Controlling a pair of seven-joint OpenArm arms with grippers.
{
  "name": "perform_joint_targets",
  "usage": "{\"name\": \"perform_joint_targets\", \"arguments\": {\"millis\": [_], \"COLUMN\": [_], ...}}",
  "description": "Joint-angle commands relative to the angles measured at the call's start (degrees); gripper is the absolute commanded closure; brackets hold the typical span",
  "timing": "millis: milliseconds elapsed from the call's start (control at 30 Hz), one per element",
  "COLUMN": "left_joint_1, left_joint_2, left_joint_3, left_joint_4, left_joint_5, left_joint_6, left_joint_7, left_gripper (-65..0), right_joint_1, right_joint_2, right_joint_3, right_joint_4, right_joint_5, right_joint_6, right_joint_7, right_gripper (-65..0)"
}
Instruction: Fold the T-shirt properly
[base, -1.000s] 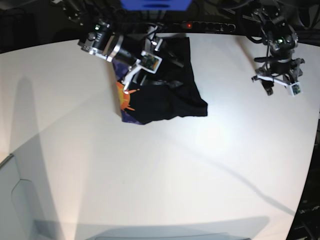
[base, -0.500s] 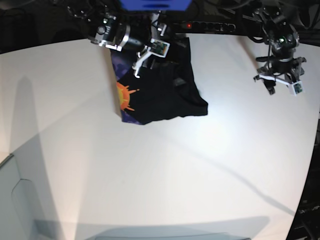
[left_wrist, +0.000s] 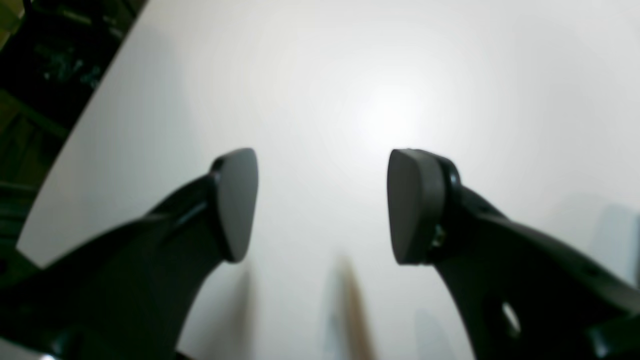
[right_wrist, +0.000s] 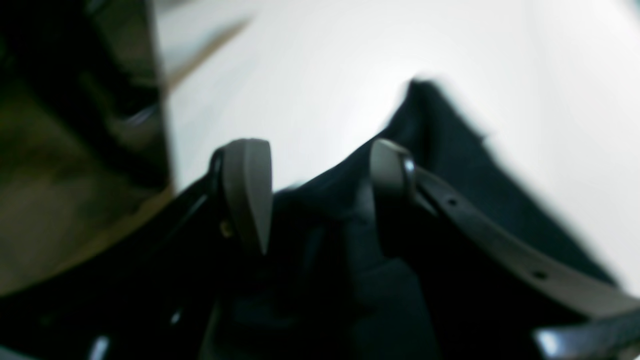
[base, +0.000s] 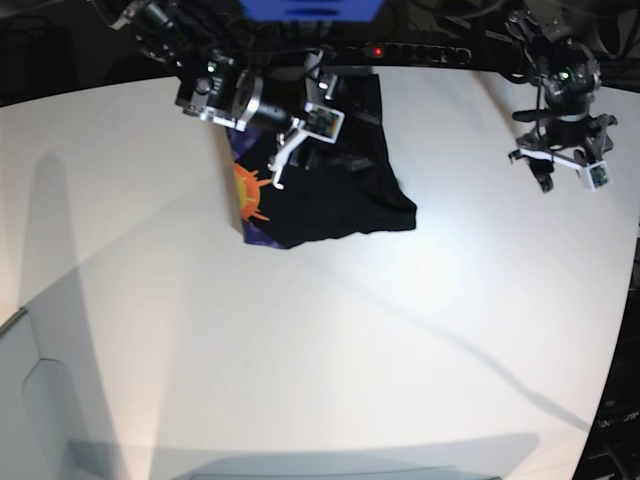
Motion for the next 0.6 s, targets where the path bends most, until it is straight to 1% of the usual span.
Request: {"name": "perform_joint_targets", "arguments": {"millis": [0, 133, 200, 267, 367, 500, 567], "left_joint_1": [0.33, 1.21, 2.09, 3.06, 4.73, 6.31, 6.49], "left_joint_2": [0.49, 2.16, 3.12, 4.00, 4.18, 3.74, 3.74], "left_joint_3": [0.50, 3.49, 4.99, 6.13, 8.68, 15.36, 19.23], "left_joint_4": [1.34, 1.96, 1.96, 2.31, 2.75, 2.92, 2.92], "left_joint_5": [-0.22, -1.45, -3.74, -6.99, -13.76, -24.22, -28.09], "left_joint_6": [0.17, 0.17, 0.17, 0.17, 0.26, 0.70, 0.79], "left_joint_7": [-1.08, -1.08, -1.08, -1.08, -1.08, -1.16, -1.16], "left_gripper": [-39.3, -39.4, -39.4, -39.4, -39.4, -39.4, -39.4], "right_joint_1": [0.76, 2.34, 2.60, 2.69, 2.69, 2.43, 2.16], "right_joint_2": [-0.80, -5.55, -7.57, -8.71, -9.06, -8.97, -8.89], "right_joint_3": [1.27, 9.27, 13.66, 18.06, 21.93, 25.88, 27.38], "right_joint_4": [1.07, 0.90, 0.72, 0.72, -0.33, -4.38, -6.22], "right_joint_5": [0.98, 0.98, 0.98, 0.89, 0.72, 0.72, 0.72], "right_joint_6": [0.84, 0.84, 0.84, 0.84, 0.84, 0.84, 0.84], "right_joint_7": [1.62, 1.53, 1.53, 1.53, 1.18, 1.53, 1.53], "right_gripper": [-32.2, -32.2, -32.3, -32.3, -32.3, -32.3, -32.3]}}
